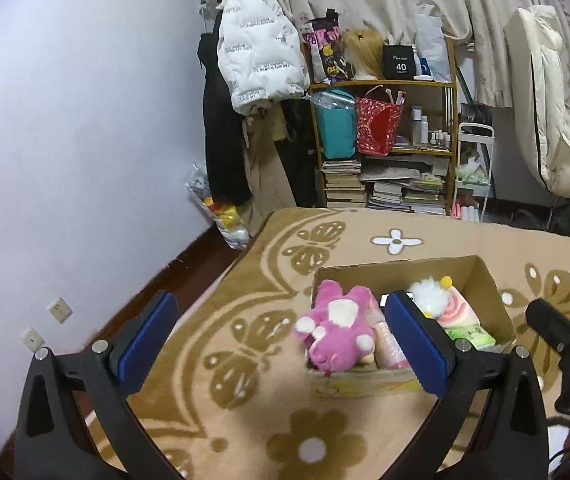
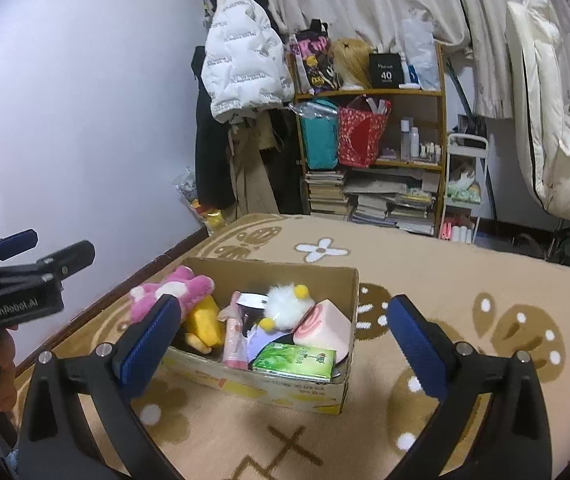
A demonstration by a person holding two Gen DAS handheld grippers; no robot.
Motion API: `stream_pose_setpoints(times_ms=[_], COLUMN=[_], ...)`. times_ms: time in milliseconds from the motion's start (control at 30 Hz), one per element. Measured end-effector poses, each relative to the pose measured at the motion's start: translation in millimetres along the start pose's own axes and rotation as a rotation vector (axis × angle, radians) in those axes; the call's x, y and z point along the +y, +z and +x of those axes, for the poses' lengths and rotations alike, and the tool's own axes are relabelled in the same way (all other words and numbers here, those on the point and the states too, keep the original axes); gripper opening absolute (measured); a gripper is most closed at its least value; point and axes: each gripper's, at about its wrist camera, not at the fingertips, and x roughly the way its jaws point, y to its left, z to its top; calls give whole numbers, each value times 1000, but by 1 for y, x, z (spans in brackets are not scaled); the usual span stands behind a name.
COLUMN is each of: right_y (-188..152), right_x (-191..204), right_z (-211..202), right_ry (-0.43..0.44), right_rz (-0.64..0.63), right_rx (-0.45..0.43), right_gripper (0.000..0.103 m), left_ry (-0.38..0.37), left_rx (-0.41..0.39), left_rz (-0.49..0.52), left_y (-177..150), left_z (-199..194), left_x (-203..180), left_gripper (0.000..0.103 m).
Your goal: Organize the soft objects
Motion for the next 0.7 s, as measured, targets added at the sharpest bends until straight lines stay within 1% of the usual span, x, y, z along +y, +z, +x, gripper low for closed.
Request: stream_pose_setpoints(times_ms=[167,300,467,567,700], right_y=[3,1,-6,-13,-24], right_x=[8,15,20,22,20], right_z=[-22,-39,-58,-65,-73], right_ry=[3,1,9,12,6], right_rz=[-17,-36,-30,-21,3], right_rx=[-16,-28,-41,-33,-42], right_gripper=[103,103,103,103,103], left_ry=[-3,30,4,1,-4], left_rx=[-21,-33,-25,-30,-13], left_rz=[-8,31,10,18,20], left_y=[-4,-10,-17,-23,-33], left_z=[-25,-40,-57,-66,-69], left_x=[5,5,10,11,11], left_gripper=[103,103,103,103,103])
